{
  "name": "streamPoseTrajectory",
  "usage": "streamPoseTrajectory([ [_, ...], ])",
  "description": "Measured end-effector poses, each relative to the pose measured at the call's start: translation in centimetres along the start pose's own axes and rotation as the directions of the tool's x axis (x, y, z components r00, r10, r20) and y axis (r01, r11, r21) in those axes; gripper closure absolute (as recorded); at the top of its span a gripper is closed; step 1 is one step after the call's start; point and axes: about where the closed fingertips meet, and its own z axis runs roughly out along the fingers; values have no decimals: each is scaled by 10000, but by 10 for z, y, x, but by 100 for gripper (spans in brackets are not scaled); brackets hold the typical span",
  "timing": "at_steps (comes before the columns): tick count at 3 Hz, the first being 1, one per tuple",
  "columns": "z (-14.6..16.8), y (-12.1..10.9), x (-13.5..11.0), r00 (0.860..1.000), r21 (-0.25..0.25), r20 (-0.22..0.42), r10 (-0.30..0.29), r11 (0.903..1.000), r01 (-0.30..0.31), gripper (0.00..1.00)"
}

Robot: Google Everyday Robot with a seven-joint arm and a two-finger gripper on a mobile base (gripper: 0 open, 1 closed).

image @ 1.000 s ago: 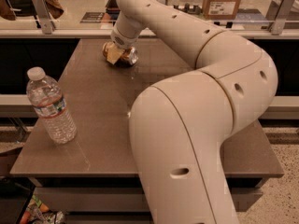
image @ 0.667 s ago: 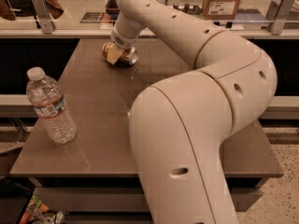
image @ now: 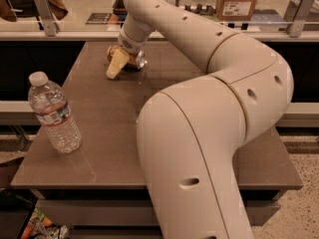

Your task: Knock orange can over

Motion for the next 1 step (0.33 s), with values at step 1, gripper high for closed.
streamPoseTrajectory([
  [1, 0, 0, 0, 10000, -1, -1, 0, 10000, 0, 0],
])
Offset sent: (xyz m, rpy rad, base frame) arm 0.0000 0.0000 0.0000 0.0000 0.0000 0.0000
